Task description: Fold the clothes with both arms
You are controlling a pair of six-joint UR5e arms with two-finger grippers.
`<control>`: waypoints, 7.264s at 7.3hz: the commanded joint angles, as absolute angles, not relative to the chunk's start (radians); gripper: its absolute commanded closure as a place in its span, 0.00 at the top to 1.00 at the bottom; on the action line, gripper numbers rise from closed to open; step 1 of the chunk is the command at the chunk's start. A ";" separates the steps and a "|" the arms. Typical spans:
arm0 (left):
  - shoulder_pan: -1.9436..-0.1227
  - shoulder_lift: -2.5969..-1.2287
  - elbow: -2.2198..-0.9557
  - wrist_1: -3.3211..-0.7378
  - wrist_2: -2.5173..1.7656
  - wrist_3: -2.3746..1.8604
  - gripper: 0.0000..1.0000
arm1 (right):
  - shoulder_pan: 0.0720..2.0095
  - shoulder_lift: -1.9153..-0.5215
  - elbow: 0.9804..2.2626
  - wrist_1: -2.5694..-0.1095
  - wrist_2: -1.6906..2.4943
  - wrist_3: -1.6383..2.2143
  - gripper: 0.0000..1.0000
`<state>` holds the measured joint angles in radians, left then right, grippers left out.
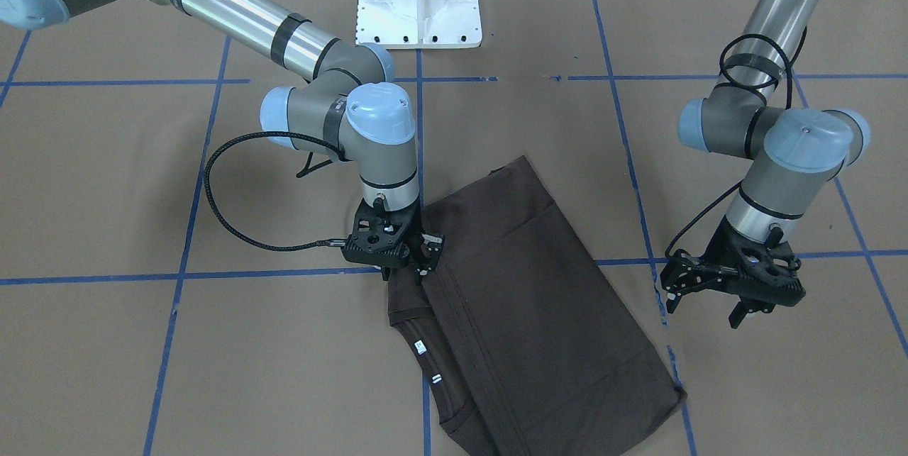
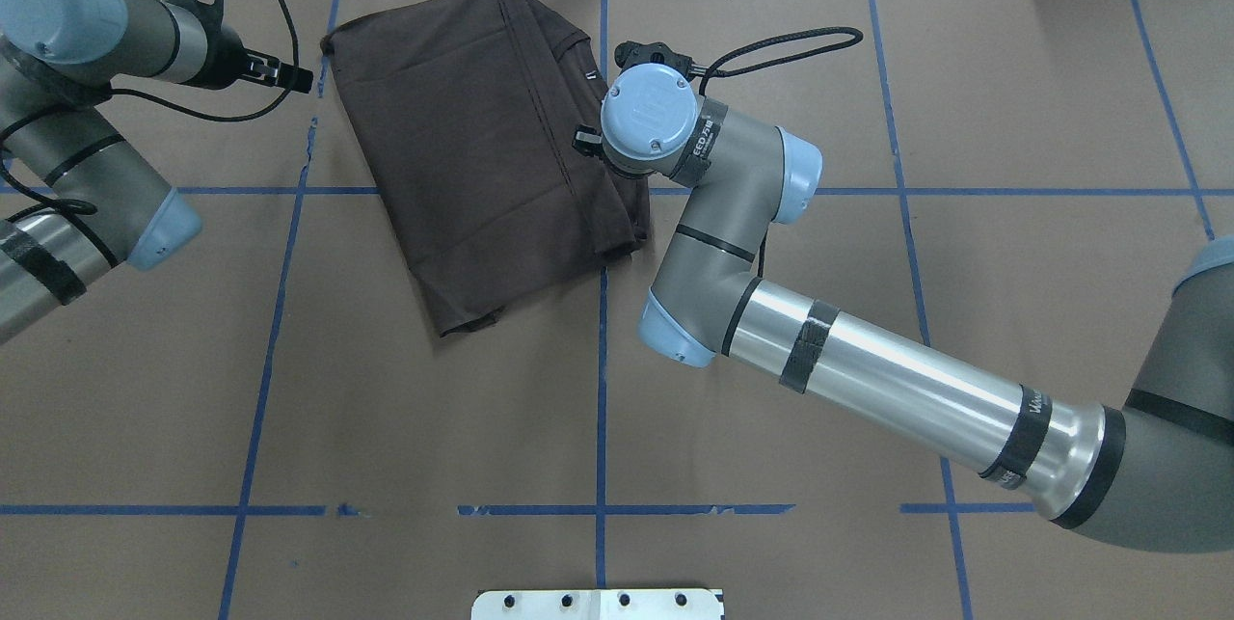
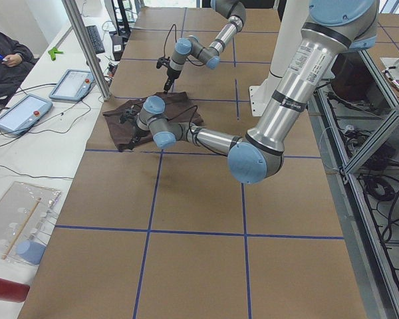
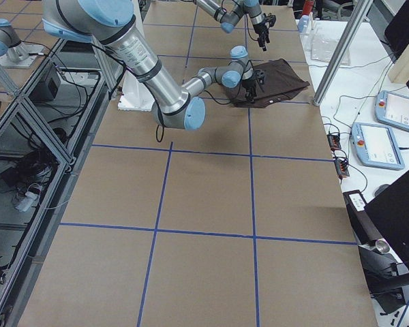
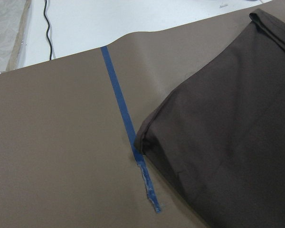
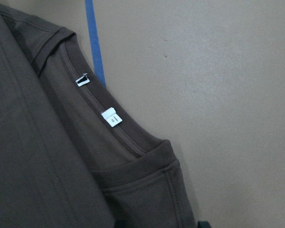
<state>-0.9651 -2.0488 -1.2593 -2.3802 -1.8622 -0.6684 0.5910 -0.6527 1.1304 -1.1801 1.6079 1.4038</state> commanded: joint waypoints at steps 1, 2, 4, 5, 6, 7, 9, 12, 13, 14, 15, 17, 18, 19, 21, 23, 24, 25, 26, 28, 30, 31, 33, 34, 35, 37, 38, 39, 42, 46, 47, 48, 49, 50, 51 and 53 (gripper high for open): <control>-0.965 -2.045 -1.259 -2.381 -1.862 -0.670 1.00 | 0.588 -0.652 1.111 -1.181 1.589 1.373 0.55; -0.965 -2.043 -1.259 -2.381 -1.861 -0.670 1.00 | 0.588 -0.652 1.100 -1.180 1.580 1.370 0.55; -0.965 -2.043 -1.259 -2.381 -1.862 -0.669 1.00 | 0.584 -0.652 1.098 -1.178 1.569 1.367 0.52; -0.965 -2.043 -1.259 -2.381 -1.862 -0.669 1.00 | 0.584 -0.652 1.098 -1.178 1.568 1.367 0.51; -0.965 -2.043 -1.258 -2.381 -1.861 -0.669 1.00 | 0.584 -0.652 1.098 -1.178 1.566 1.367 0.51; -0.965 -2.042 -1.258 -2.379 -1.861 -0.664 1.00 | 0.586 -0.652 1.098 -1.178 1.566 1.367 0.51; -0.965 -2.040 -1.258 -2.379 -1.862 -0.664 1.00 | 0.583 -0.652 1.097 -1.178 1.560 1.368 0.50; -0.965 -2.040 -1.258 -2.379 -1.861 -0.660 1.00 | 0.577 -0.646 1.077 -1.175 1.549 1.368 0.48; -0.965 -2.040 -1.256 -2.381 -1.861 -0.658 1.00 | 0.577 -0.643 1.072 -1.175 1.548 1.368 0.47; -0.965 -2.040 -1.255 -2.381 -1.861 -0.658 1.00 | 0.577 -0.638 1.071 -1.175 1.546 1.371 0.32; -0.965 -2.039 -1.255 -2.381 -1.861 -0.658 1.00 | 0.577 -0.637 1.071 -1.177 1.545 1.377 0.00; -0.965 -2.040 -1.255 -2.381 -1.862 -0.658 1.00 | 0.575 -0.637 1.069 -1.178 1.545 1.382 0.00; -0.965 -2.040 -1.255 -2.381 -1.861 -0.658 1.00 | 0.577 -0.635 1.072 -1.178 1.545 1.385 0.00; -0.965 -2.040 -1.256 -2.381 -1.862 -0.660 1.00 | 0.577 -0.647 1.118 -1.187 1.549 1.387 0.00; -0.965 -2.042 -1.259 -2.381 -1.862 -0.670 1.00 | 0.562 -0.822 1.368 -1.262 1.548 1.388 0.00; -0.963 -2.043 -1.262 -2.381 -1.862 -0.670 1.00 | 0.464 -1.129 1.701 -1.266 1.478 1.396 0.00; -0.963 -2.043 -1.270 -2.379 -1.864 -0.670 1.00 | 0.416 -1.249 1.827 -1.266 1.453 1.414 0.00; -0.962 -2.043 -1.273 -2.379 -1.864 -0.670 1.00 | 0.361 -1.334 1.903 -1.264 1.424 1.448 0.00; -0.962 -2.043 -1.275 -2.379 -1.864 -0.672 1.00 | 0.327 -1.369 1.928 -1.264 1.399 1.451 0.00; -0.962 -2.042 -1.284 -2.376 -1.865 -0.672 1.00 | 0.321 -1.376 1.936 -1.261 1.399 1.436 0.99; -0.962 -2.042 -1.296 -2.370 -1.865 -0.672 1.00 | 0.310 -1.350 2.020 -1.360 1.410 1.354 1.00; -0.962 -2.042 -1.296 -2.370 -1.865 -0.672 1.00 | 0.272 -1.292 2.034 -1.468 1.399 1.342 1.00; -0.960 -2.040 -1.295 -2.368 -1.865 -0.672 1.00 | 0.146 -1.204 2.026 -1.636 1.239 1.288 1.00; -0.960 -2.036 -1.295 -2.368 -1.865 -0.672 1.00 | 0.120 -1.194 2.005 -1.644 1.209 1.258 1.00; -0.960 -2.031 -1.295 -2.370 -1.865 -0.672 1.00 | 0.118 -1.184 1.965 -1.643 1.188 1.227 0.91; -0.960 -2.023 -1.295 -2.373 -1.865 -0.672 1.00 | 0.120 -1.177 1.950 -1.644 1.170 1.075 0.41; -0.960 -2.023 -1.295 -2.375 -1.865 -0.672 1.00 | 0.120 -1.177 1.953 -1.643 1.170 1.060 0.38; -0.960 -2.023 -1.295 -2.375 -1.865 -0.672 1.00 | 0.118 -1.177 1.951 -1.644 1.173 1.057 0.36; -0.960 -2.022 -1.290 -2.375 -1.865 -0.672 1.00 | 0.118 -1.172 1.950 -1.634 1.184 0.997 0.37; -0.960 -2.022 -1.290 -2.376 -1.865 -0.672 1.00 | 0.118 -1.132 1.905 -1.629 1.184 0.992 0.38; -0.960 -2.022 -1.290 -2.376 -1.865 -0.672 1.00 | 0.118 -1.132 1.904 -1.631 1.186 0.992 0.38; -0.960 -2.022 -1.290 -2.376 -1.865 -0.672 1.00 | 0.117 -1.132 1.904 -1.632 1.187 0.992 0.38; -0.960 -2.022 -1.290 -2.376 -1.865 -0.672 1.00 | 0.117 -1.132 1.904 -1.634 1.189 0.992 0.38; -0.960 -2.022 -1.290 -2.376 -1.865 -0.672 1.00 | 0.117 -1.135 1.904 -1.638 1.189 0.992 0.38; -0.960 -2.022 -1.290 -2.376 -1.865 -0.672 1.00 | 0.112 -1.138 1.905 -1.640 1.190 0.992 0.38; -0.960 -2.022 -1.290 -2.378 -1.865 -0.672 1.00 | 0.110 -1.138 1.910 -1.640 1.184 0.994 0.37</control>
